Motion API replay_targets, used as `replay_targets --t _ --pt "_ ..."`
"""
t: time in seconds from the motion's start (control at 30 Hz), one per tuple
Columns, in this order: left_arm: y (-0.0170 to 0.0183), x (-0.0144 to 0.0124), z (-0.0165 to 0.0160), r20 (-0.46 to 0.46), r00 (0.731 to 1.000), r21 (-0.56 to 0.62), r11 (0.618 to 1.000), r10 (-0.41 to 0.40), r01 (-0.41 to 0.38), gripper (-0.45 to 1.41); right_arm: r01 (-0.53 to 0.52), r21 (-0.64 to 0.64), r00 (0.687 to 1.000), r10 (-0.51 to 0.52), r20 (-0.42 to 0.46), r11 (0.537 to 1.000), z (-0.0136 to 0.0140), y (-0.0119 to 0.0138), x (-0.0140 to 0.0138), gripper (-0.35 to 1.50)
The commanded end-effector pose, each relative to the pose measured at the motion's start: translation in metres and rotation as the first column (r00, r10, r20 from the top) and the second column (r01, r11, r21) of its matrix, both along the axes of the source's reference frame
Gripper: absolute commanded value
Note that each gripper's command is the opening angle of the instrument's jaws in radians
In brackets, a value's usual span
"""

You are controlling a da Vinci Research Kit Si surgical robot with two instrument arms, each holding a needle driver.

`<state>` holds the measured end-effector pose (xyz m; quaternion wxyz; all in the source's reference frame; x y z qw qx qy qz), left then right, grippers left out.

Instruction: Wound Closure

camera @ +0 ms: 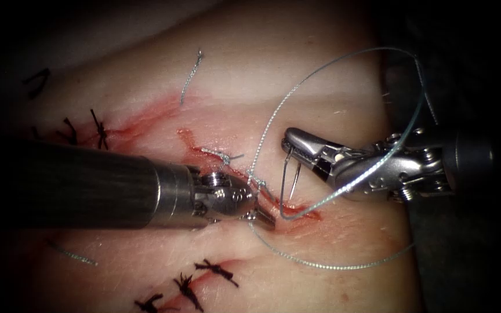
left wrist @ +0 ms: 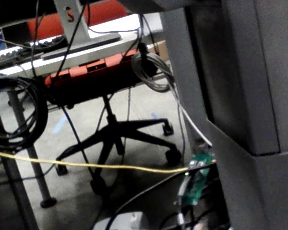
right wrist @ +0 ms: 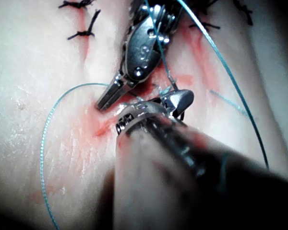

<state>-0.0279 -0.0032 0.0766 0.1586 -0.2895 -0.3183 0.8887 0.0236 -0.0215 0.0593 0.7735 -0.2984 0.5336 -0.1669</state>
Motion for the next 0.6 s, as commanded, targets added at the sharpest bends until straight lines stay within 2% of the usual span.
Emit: replay_targets --t 0.03,0.33,0.6 --pt "-0.0003 -0.0005 0.0006 0.000 1.000 0.001 1.000 0.000 0.000 -0.45 0.009 -0.012 1.000 -0.009 0.003 1.000 0.0001 -0.0003 0.0009 -0.35" --pt "-0.0003 -0.0005 0.0006 0.000 1.000 0.001 1.000 0.000 0.000 -0.45 0.081 -0.106 0.995 -0.075 0.063 0.991 0.0007 -0.0018 0.0014 -0.35" --pt "-0.0003 -0.0005 0.0006 0.000 1.000 0.001 1.000 0.000 0.000 -0.45 0.094 -0.113 0.994 -0.087 0.068 0.989 0.0012 -0.0028 0.0018 -0.35"
